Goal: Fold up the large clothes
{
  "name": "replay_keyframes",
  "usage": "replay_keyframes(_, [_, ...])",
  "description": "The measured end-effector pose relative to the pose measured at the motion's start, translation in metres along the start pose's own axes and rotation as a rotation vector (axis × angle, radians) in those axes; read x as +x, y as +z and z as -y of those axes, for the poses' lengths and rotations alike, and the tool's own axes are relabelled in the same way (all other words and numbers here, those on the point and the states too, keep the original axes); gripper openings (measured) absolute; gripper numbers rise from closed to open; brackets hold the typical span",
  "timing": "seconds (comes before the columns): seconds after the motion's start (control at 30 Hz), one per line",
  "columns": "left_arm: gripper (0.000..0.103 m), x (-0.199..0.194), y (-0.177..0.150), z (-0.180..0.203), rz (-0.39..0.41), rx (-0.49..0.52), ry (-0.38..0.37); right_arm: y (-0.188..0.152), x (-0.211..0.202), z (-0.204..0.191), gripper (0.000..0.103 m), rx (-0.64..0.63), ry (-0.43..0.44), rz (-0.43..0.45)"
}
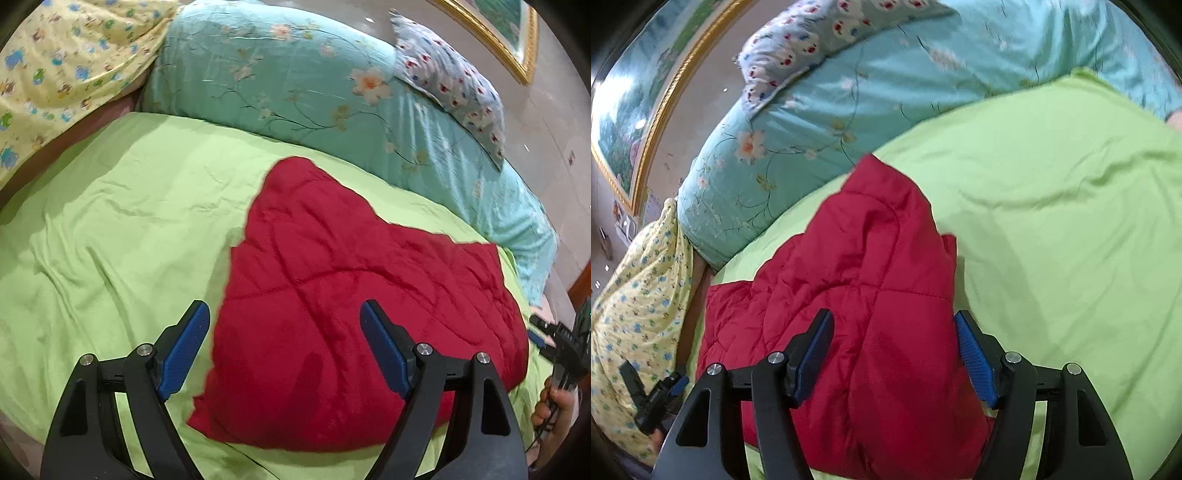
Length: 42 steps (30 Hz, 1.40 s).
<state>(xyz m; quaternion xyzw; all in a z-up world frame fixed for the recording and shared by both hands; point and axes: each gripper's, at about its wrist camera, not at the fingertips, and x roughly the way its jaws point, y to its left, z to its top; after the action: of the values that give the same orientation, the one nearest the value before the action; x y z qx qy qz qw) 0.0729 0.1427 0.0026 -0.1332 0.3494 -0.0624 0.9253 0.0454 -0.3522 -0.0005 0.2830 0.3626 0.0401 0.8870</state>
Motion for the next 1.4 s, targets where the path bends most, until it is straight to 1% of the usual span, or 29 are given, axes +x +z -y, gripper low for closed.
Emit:
replay_keyframes(0.1, [0.084,0.000,-0.005,0.020,-0.025,0.048,-0.017,-0.001,-0.009,-0.018,0.070,-0.077,-0.003,0.023])
replay_keyframes(0.2, [0.084,0.002,-0.011,0.037,-0.047,0.087,-0.037,-0.006,-0.010,-0.037,0.070,-0.148,0.011,0.020])
replay_keyframes(0.33, [0.084,0.005,-0.018,0.052,-0.072,0.122,-0.057,-0.013,-0.003,-0.056,0.070,-0.194,0.039,-0.010])
replay_keyframes(0.63, [0.084,0.007,-0.026,0.076,-0.092,0.181,-0.096,-0.030,0.015,-0.083,0.070,-0.269,0.070,-0.075])
replay_keyframes(0.77, [0.084,0.020,-0.031,0.086,-0.124,0.227,-0.127,-0.036,0.027,-0.099,0.070,-0.333,0.077,-0.114])
replay_keyframes(0.83, [0.085,0.031,-0.034,0.090,-0.131,0.251,-0.101,-0.039,0.036,-0.107,0.071,-0.381,0.074,-0.131])
replay_keyframes(0.87, [0.088,0.040,-0.035,0.094,-0.131,0.273,-0.076,-0.041,0.043,-0.111,0.071,-0.409,0.059,-0.142])
replay_keyframes(0.93, [0.093,0.055,-0.035,0.098,-0.144,0.303,-0.039,-0.044,0.064,-0.115,0.073,-0.473,-0.015,-0.174])
replay_keyframes(1.0, [0.099,0.067,-0.033,0.100,-0.152,0.307,-0.017,-0.043,0.082,-0.115,0.074,-0.509,-0.058,-0.181])
replay_keyframes(1.07, [0.103,0.077,-0.025,0.100,-0.163,0.295,-0.006,-0.034,0.096,-0.111,0.074,-0.505,-0.097,-0.177])
replay_keyframes(1.17, [0.103,0.092,-0.011,0.100,-0.183,0.287,0.014,-0.013,0.112,-0.104,0.074,-0.488,-0.166,-0.170])
replay_keyframes(1.27, [0.103,0.108,0.005,0.102,-0.204,0.283,0.057,0.010,0.127,-0.089,0.074,-0.431,-0.176,-0.192])
replay_keyframes(1.33, [0.103,0.117,0.014,0.099,-0.226,0.259,0.080,0.024,0.136,-0.080,0.074,-0.409,-0.213,-0.191])
replay_keyframes(1.4, [0.103,0.129,0.026,0.096,-0.247,0.231,0.111,0.032,0.143,-0.068,0.074,-0.364,-0.211,-0.201])
